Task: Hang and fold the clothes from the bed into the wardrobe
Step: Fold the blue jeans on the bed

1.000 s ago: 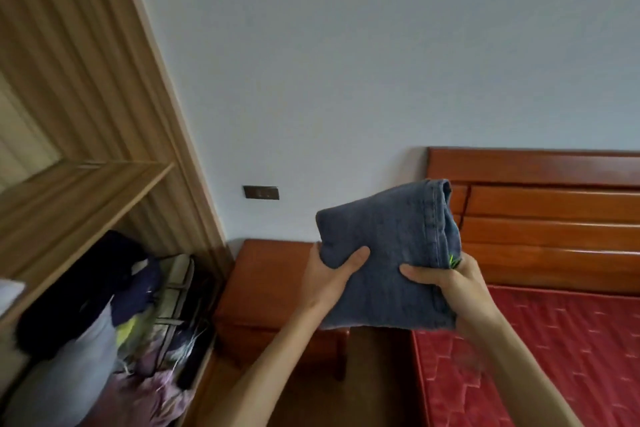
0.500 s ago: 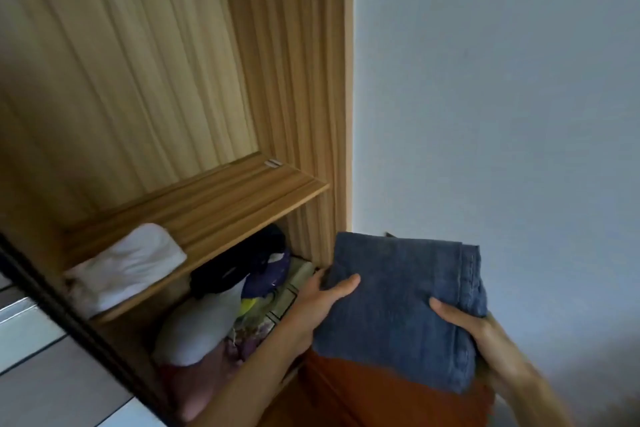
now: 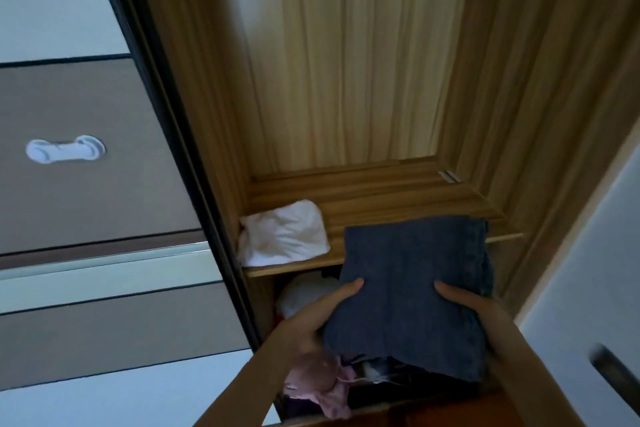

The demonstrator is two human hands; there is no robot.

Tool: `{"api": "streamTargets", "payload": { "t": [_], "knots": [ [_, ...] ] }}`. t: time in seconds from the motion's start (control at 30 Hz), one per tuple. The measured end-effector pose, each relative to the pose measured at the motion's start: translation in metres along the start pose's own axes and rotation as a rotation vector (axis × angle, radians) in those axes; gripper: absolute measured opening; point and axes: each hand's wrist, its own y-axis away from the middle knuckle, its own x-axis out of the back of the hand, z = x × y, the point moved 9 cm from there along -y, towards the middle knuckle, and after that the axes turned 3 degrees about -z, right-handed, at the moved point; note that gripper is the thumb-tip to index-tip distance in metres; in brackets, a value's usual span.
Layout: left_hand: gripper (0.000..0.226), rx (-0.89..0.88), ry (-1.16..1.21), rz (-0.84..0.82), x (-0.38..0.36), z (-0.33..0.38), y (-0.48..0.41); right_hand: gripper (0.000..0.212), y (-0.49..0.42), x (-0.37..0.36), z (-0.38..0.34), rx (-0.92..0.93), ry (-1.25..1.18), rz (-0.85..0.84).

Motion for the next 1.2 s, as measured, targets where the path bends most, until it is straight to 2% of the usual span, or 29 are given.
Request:
{"api": "streamTargets", "payload": {
  "t": [0.07, 0.1, 0.2, 0.27, 0.43, 0.53, 0.6, 0.7, 0.8, 0.83, 0.9, 0.93, 1.0, 1.03, 1.1, 1.2],
  "knots": [
    [0.04, -0.054, 0.074, 0.007, 0.028, 0.02, -0.01, 0.043, -0.038, -0.019, -0.001, -0.019, 0.035, -0.051],
    [0.042, -0.092, 0.089, 0.019, 0.042, 0.032, -0.016, 0.044, -0.057, -0.029, -0.003, -0.031, 0.062, -0.08],
    [0.049, -0.212, 0.01, 0.079, 0.082, 0.075, -0.036, 0.077, -0.116, -0.057, -0.008, -0.027, 0.177, -0.156],
    [0.053, -0.306, -0.078, 0.134, 0.109, 0.102, -0.046, 0.083, -0.156, -0.073, -0.003, -0.061, 0.241, -0.178],
    [0.041, -0.544, -0.227, 0.397, 0.178, 0.148, -0.048, 0.051, -0.24, -0.126, 0.021, -0.089, 0.287, -0.268],
    [0.053, -0.605, -0.296, 0.576, 0.224, 0.159, -0.054, 0.032, -0.284, -0.163, 0.032, -0.026, 0.322, -0.327],
    [0.062, -0.589, -0.332, 0.696, 0.251, 0.164, -0.062, 0.037, -0.318, -0.18, 0.046, 0.023, 0.411, -0.34],
    [0.072, -0.485, -0.516, 0.942, 0.28, 0.161, -0.078, 0.086, -0.378, -0.183, 0.082, 0.152, 0.746, -0.31],
    [0.073, -0.201, -1.06, 1.168, 0.278, 0.148, -0.1, 0.107, -0.408, -0.188, 0.12, 0.328, 1.285, -0.294],
    [0.065, -0.188, -1.217, 1.155, 0.268, 0.144, -0.111, 0.11, -0.408, -0.19, 0.121, 0.374, 1.424, -0.26],
    [0.053, -0.194, -1.395, 1.04, 0.252, 0.133, -0.134, 0.106, -0.404, -0.199, 0.108, 0.497, 1.526, -0.216],
    [0.052, -0.168, -1.449, 0.986, 0.249, 0.126, -0.142, 0.099, -0.401, -0.207, 0.099, 0.62, 1.549, -0.236],
    [0.054, -0.077, -1.506, 0.946, 0.258, 0.115, -0.147, 0.079, -0.382, -0.227, 0.091, 0.886, 1.626, -0.371],
    [0.056, -0.068, -1.533, 0.948, 0.261, 0.11, -0.148, 0.072, -0.376, -0.232, 0.102, 0.936, 1.656, -0.465],
    [0.059, -0.035, -1.587, 0.919, 0.261, 0.103, -0.15, 0.07, -0.375, -0.227, 0.128, 0.866, 1.708, -0.578],
    [0.061, 0.005, -1.59, 0.924, 0.265, 0.098, -0.156, 0.074, -0.384, -0.215, 0.153, 0.793, 1.772, -0.617]
  ]
}}
